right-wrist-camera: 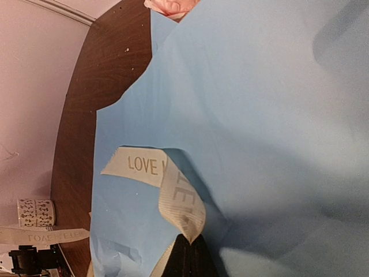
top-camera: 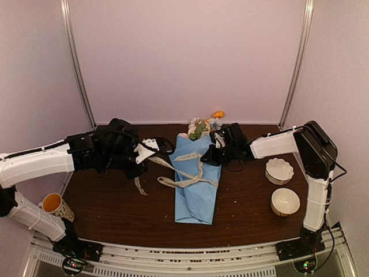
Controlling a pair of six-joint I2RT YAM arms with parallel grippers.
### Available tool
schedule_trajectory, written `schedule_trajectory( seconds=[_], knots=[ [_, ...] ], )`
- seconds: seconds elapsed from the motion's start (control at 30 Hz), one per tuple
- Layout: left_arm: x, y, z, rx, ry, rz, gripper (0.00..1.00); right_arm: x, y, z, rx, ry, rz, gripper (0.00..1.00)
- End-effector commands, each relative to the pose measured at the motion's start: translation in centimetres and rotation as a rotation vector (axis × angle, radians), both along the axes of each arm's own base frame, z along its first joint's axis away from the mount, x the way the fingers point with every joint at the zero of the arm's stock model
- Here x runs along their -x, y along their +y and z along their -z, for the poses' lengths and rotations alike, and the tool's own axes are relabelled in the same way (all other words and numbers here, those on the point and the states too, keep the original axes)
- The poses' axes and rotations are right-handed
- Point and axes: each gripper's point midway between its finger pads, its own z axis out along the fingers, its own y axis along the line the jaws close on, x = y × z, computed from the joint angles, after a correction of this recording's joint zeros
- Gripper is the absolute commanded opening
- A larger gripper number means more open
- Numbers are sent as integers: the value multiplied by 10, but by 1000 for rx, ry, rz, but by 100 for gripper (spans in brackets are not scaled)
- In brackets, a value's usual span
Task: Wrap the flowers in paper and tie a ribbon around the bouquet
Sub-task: Cross the ribbon at the center of the board.
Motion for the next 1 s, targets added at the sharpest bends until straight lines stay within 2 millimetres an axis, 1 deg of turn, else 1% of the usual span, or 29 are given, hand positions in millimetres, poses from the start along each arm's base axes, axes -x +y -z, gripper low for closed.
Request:
schedule_trajectory(
  seconds=[0.0,0.1,0.17,0.23,0.27,0.3,0.33,0.4,0.47,0.57,0.63,0.7,0.73,0.77,0.87,0.97],
  knots=[
    [15,12,38,-122,118,26,2,3,4,4,2,5,-18,0],
    [36,13,73,-190,269,45,2,3,6,3,0,4,-23,0],
    [49,14,95,-270,330,75,7,2,7,1,-2,4,-24,0],
    [59,13,112,-348,370,121,21,2,8,-2,-7,2,-27,0],
    [62,10,116,-372,377,142,30,1,9,-4,-11,-2,-29,0],
    [63,4,118,-376,383,167,41,1,10,-5,-13,-2,-29,0],
    [65,-4,117,-359,393,197,48,1,11,-8,-18,-6,-29,0],
    [67,-24,110,-290,397,265,58,1,12,-13,-22,-14,-30,0],
    [63,-46,95,-207,358,316,65,0,12,-16,-24,-21,-30,0],
    [48,-82,71,-69,255,372,69,1,13,-18,-26,-22,-32,0],
    [37,-100,66,0,198,380,73,1,13,-17,-25,-18,-33,0],
    [40,-119,68,38,230,434,74,1,13,-18,-24,-19,-34,0],
    [41,-127,75,39,258,455,78,2,12,-17,-22,-17,-34,0],
    [39,-133,78,43,266,461,80,2,11,-17,-20,-17,-33,0],
    [25,-145,85,25,245,450,79,3,10,-18,-16,-19,-32,0],
    [19,-153,92,2,240,464,76,4,11,-18,-16,-19,-35,0]
  ],
)
